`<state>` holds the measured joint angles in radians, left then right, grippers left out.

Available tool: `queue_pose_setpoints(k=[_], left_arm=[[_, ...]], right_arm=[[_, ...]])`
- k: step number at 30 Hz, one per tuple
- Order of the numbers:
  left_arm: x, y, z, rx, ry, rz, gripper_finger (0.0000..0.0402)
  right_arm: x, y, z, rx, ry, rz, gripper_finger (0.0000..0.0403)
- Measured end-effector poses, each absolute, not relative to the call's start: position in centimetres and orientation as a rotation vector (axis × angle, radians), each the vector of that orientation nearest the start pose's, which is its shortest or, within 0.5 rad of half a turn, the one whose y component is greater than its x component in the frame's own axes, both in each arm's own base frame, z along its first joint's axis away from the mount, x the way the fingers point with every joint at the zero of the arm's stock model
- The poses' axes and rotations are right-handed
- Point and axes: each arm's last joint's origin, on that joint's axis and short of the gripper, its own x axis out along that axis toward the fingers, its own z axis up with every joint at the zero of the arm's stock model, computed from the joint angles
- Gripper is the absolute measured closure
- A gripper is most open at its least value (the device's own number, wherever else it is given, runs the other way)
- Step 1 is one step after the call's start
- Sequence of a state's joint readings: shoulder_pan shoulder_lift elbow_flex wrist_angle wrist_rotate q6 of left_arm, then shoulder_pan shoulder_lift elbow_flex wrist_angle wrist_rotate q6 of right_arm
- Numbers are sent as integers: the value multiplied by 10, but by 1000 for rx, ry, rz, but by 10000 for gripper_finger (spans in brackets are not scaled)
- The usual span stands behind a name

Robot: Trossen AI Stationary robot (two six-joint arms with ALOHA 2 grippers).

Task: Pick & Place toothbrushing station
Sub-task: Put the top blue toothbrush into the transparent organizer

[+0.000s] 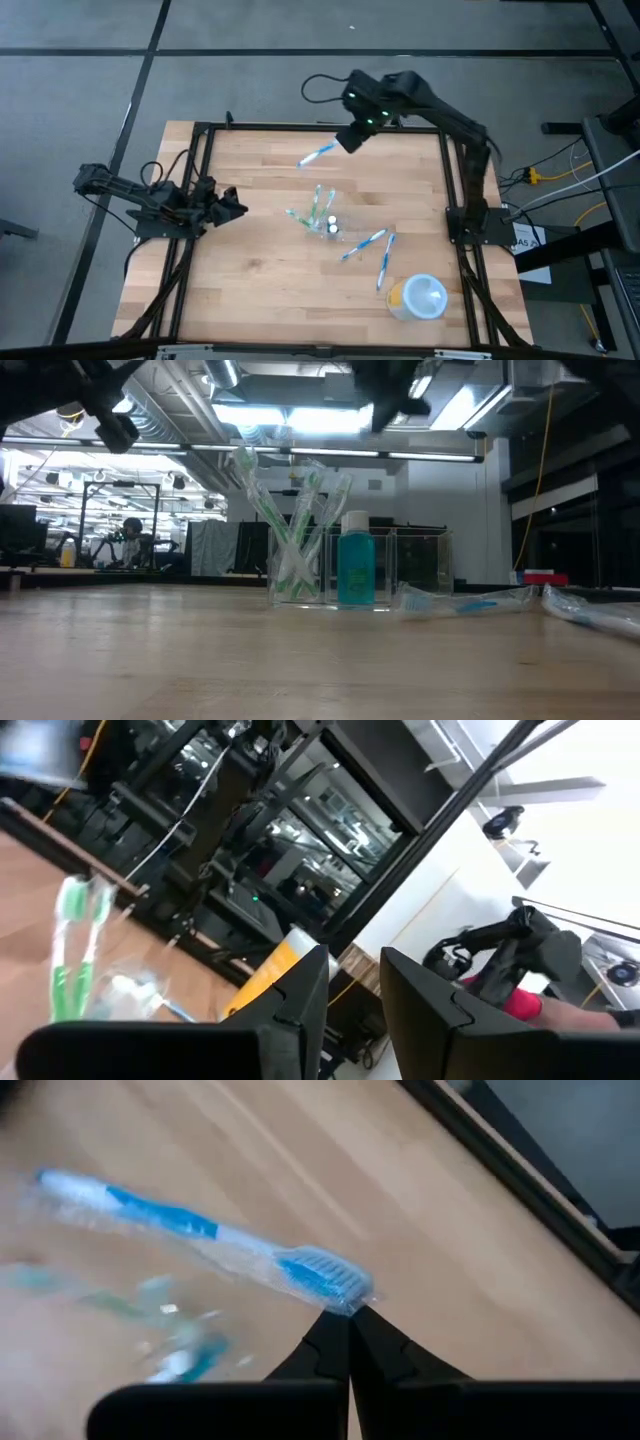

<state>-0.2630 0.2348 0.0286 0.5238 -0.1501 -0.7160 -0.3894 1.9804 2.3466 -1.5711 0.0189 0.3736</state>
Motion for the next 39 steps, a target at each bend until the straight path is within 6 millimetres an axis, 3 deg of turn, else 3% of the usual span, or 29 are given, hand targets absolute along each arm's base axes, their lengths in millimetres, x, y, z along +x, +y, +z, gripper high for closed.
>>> queue_pose_setpoints(k=[4,9,14,18,23,28,34,39], left_arm=[[104,-24,207,-768,-263,-236,313],[104,-24,207,-768,-263,-240,313],[104,-24,207,-775,-265,-242,313],[103,-24,209,-779,-285,-252,313],[102,-24,213,-775,-321,-264,313],[102,-24,212,-762,-313,-260,313],[103,-24,211,-758,-307,-255,313],[105,-24,210,-793,-288,-248,313]], right_arm=[[314,-106,437,531,995,-600,402],[286,-68,468,459,882,-601,403],[274,-19,482,365,812,-572,403],[272,28,483,181,812,-458,403],[270,81,477,110,857,-251,403],[270,109,471,87,883,-174,403],[301,143,438,-244,825,-391,403],[329,154,396,-403,880,-506,403]])
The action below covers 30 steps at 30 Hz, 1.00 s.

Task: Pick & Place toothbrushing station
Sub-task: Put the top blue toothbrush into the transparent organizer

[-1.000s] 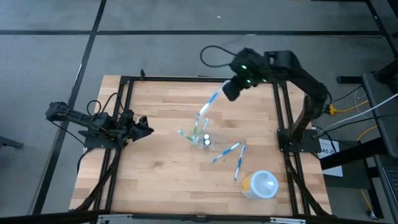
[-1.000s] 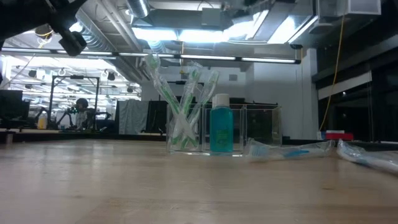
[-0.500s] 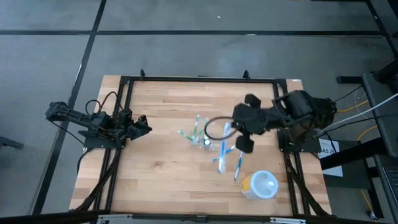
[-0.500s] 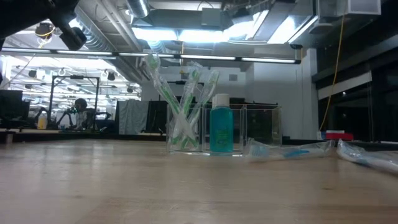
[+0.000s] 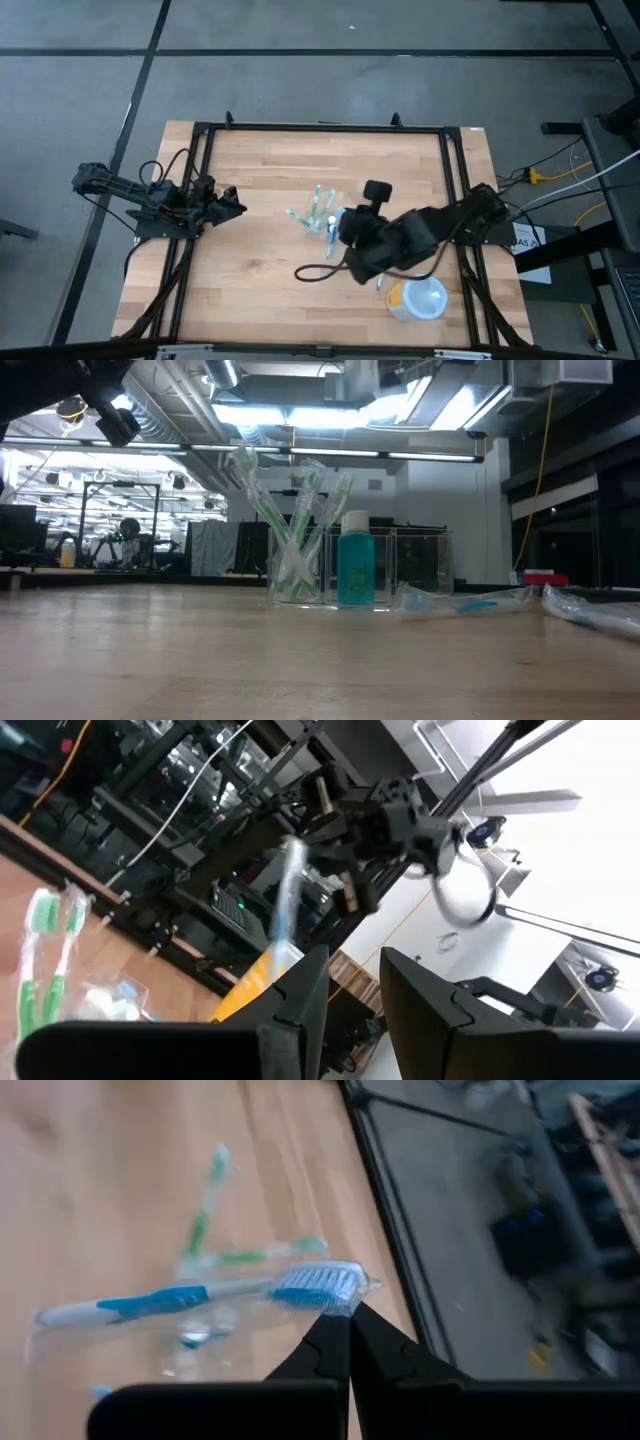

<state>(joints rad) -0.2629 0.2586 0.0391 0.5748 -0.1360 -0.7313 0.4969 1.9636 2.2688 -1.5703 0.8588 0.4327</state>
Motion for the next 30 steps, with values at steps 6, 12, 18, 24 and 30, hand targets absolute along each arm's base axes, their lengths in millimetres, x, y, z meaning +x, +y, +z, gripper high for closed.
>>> queue_pose_setpoints(k=[6,12,18,24,30], left_arm=[[107,-25,208,-832,-260,-264,313],[109,-26,207,-862,-240,-263,313],[109,-26,206,-903,-232,-269,313],[110,-26,212,-883,-245,-267,313],[112,-26,215,-856,-244,-257,313]], right_arm=[[332,153,349,-392,911,-665,403],[331,148,322,-381,928,-753,403],[316,135,332,-293,889,-796,403],[295,111,352,-234,838,-843,403],[292,96,323,-294,963,-875,403]])
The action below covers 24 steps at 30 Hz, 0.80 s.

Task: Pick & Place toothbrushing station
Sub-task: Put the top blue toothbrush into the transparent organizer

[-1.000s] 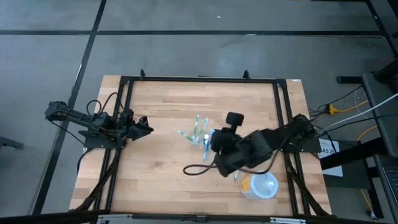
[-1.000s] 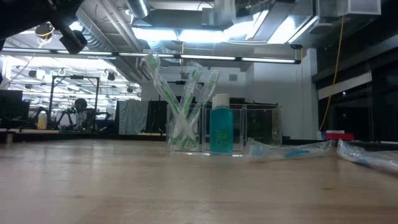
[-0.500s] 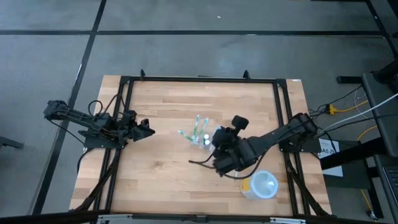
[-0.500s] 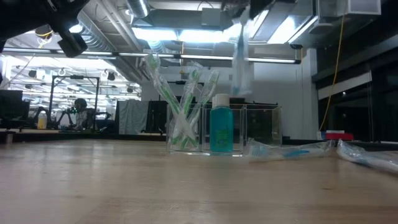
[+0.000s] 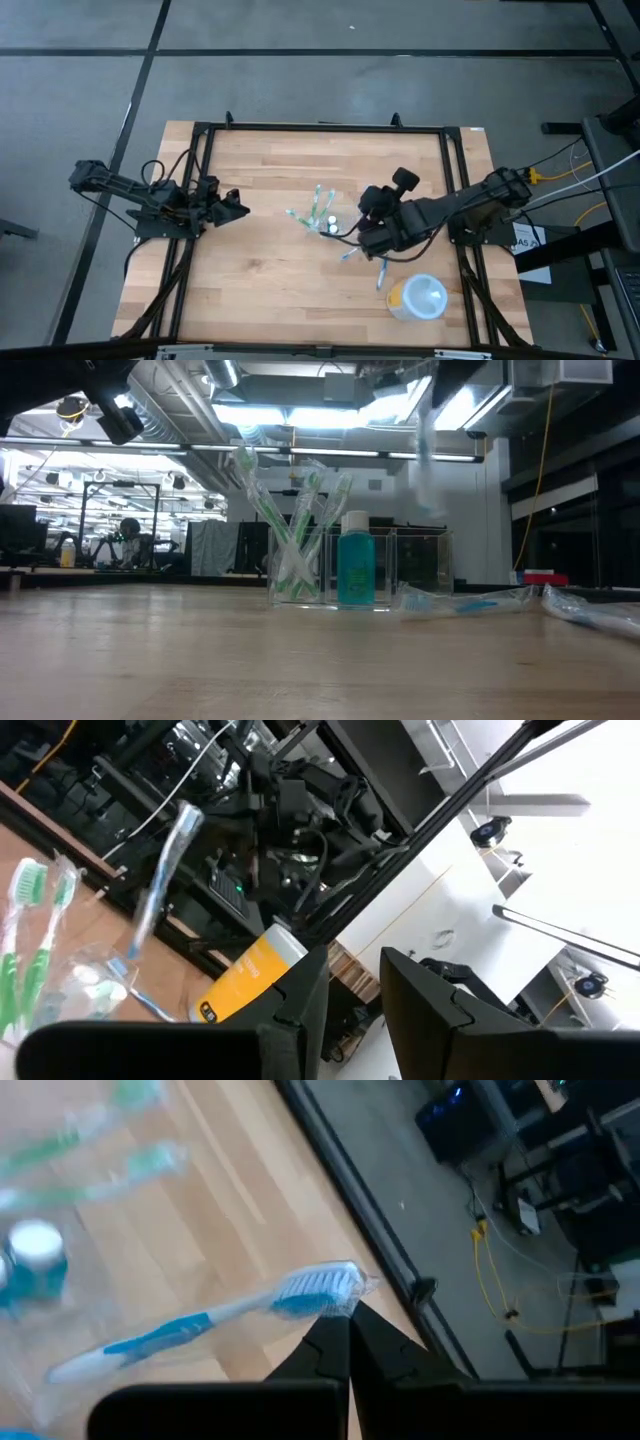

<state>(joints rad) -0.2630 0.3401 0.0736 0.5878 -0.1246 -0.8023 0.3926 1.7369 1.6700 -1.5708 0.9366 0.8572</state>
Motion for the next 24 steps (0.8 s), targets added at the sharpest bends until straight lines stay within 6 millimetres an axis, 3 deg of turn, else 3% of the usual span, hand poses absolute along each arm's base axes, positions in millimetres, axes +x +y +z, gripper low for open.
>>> queue_pose_setpoints(k=[5,13,20,24], left_arm=[[114,-27,216,-855,-231,-252,313],[117,-28,213,-867,-201,-241,313],[118,-28,212,-886,-193,-246,313],[118,-28,212,-891,-193,-248,313]], right_arm=[[287,92,297,-290,1035,-910,403],[285,94,271,-188,979,-979,403],[296,98,258,-106,938,-938,402],[298,95,257,-31,929,-957,381]])
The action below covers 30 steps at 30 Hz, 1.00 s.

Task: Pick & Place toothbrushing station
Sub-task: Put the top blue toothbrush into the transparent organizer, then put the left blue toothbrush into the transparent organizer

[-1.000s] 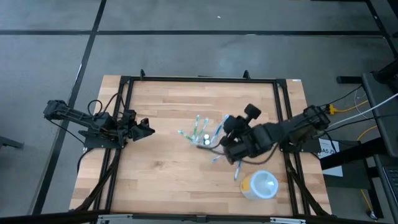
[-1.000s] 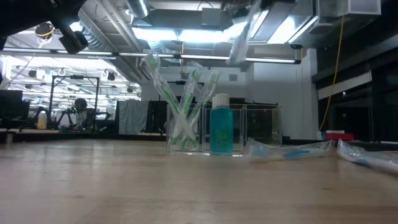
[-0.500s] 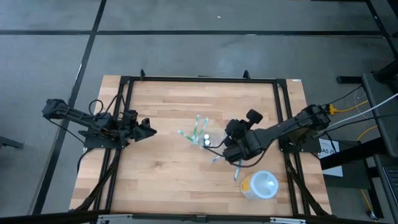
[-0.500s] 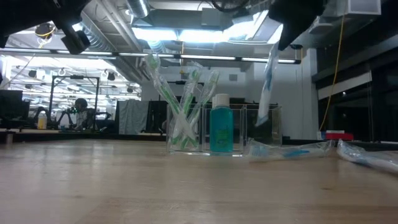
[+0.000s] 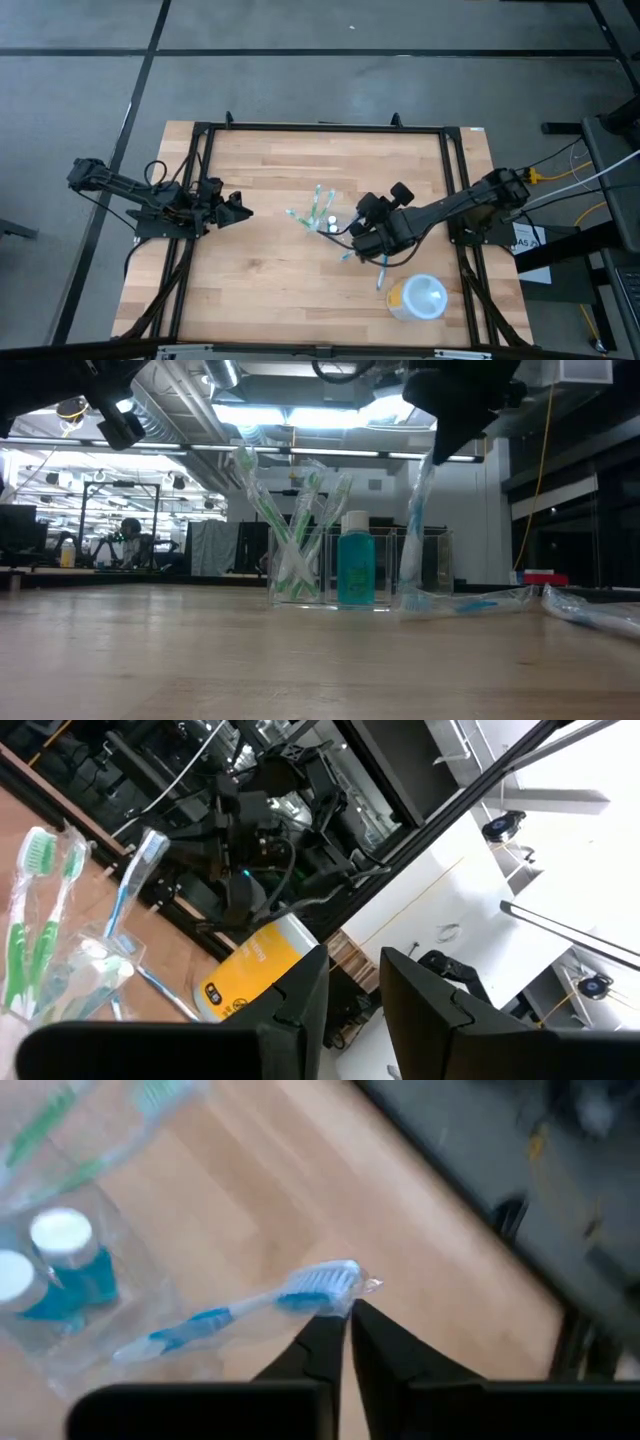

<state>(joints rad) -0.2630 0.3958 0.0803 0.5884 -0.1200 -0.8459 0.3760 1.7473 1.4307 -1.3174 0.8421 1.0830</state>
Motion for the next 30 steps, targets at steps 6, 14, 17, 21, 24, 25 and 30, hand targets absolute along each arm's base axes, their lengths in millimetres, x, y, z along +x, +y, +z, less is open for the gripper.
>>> queue_pose_setpoints(k=[6,14,17,21,24,25,30], left_arm=[[117,-28,214,-888,-205,-265,313],[117,-29,214,-883,-199,-283,313],[117,-29,214,-876,-199,-286,313],[117,-29,214,-875,-198,-287,313],[117,-29,214,-866,-197,-289,313],[117,-29,214,-860,-198,-290,313],[117,-29,214,-842,-199,-288,313]], right_arm=[[298,89,257,131,968,-988,317],[284,92,282,247,831,-980,222],[272,94,299,290,757,-953,202],[261,99,323,368,657,-847,189],[269,116,339,408,632,-581,186],[274,123,343,414,626,-460,186],[300,152,361,468,518,45,199]])
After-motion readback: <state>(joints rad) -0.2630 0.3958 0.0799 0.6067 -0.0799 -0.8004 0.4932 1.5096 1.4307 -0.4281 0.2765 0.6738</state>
